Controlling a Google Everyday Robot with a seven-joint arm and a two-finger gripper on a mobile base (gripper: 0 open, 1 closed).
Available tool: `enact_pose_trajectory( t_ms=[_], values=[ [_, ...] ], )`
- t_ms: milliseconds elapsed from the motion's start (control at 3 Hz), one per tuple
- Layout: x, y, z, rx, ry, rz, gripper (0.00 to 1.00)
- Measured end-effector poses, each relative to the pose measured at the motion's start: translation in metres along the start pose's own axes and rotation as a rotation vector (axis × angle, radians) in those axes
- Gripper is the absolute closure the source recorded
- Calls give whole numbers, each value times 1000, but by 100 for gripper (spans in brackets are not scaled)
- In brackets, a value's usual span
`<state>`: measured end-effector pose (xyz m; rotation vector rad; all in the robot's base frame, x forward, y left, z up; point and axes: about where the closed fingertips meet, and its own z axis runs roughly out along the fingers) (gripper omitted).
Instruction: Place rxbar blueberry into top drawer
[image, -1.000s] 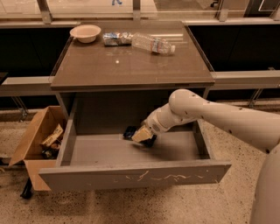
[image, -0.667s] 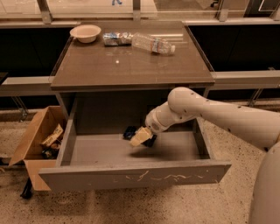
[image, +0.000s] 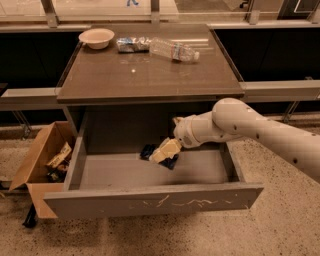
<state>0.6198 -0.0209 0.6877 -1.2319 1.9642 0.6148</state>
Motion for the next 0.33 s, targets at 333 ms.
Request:
enact_pose_trajectory(
  t_ms=[333],
  values=[
    [-25, 8, -30, 20, -100, -30, 0]
  ],
)
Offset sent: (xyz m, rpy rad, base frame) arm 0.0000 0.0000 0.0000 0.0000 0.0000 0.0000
